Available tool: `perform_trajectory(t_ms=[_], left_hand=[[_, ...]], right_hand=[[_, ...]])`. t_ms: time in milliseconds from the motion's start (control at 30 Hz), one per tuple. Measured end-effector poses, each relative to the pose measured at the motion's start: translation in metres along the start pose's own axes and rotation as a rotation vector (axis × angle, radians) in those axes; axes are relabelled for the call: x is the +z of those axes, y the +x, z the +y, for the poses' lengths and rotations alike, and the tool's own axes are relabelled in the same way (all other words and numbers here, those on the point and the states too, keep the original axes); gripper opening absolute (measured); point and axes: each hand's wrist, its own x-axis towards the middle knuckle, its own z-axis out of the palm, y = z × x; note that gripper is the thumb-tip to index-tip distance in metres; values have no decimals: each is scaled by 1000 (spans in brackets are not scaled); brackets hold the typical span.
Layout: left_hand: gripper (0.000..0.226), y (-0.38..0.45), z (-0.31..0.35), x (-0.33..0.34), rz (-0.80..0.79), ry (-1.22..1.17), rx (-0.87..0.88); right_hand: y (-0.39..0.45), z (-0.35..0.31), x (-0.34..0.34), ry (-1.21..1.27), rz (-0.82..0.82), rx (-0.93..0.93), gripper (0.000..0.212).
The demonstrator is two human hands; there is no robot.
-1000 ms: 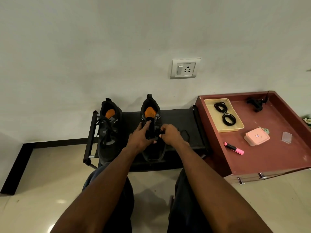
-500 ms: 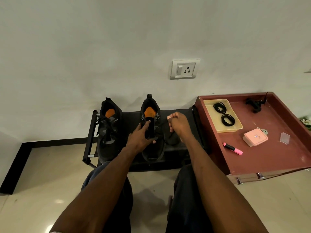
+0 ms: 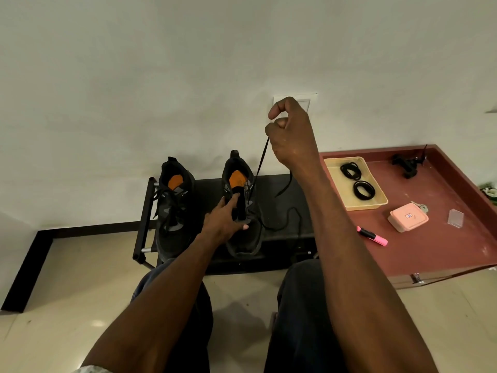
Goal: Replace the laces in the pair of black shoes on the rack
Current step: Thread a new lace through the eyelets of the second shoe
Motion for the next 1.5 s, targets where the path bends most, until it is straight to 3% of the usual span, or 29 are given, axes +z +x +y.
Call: perform_trajectory(t_ms=[300,400,500,567,633,700,767,867,1100,1233,1300,1400,1500], left_hand=[[104,0,0,0,-7,14,14],[105,-2,2,2,-16,48,19],[104,-6,2,2,3,45,27],[102,-9,-2,1,10,49,27],[100,-13,-5,-1,19,53,46],[100,-17,-5,-3,24,44,84],[103,-20,-4,-5,41,-5,104],[99,-21,-6,-10,95,-108,109],[73,-30,-14,-19,236,-414,45],[63,-30,-9,-25,277,-547,-23],[43,-28,-8,-24,270,-650,-76],[25,-27,-5,-29,74,-1093,-173],[28,-35,-1,-35,-151,-1369,-81]], right_hand=[[-12,-7,7,57,19,-116,21],[-5,9,8,60,66,-68,17],[11,35,-4,-124,128,84,15],[18,59,-13,-363,259,248,30],[13,82,-12,-627,277,319,48],[-1,101,4,-760,171,292,44],[-15,119,27,-707,-58,310,25],[-39,153,60,-656,-367,417,19],[-59,193,78,-723,-382,379,16],[-56,178,73,-519,-299,475,9],[-56,164,68,-242,-248,538,6],[-56,134,58,478,-377,569,9],[-59,119,48,802,-527,497,22]])
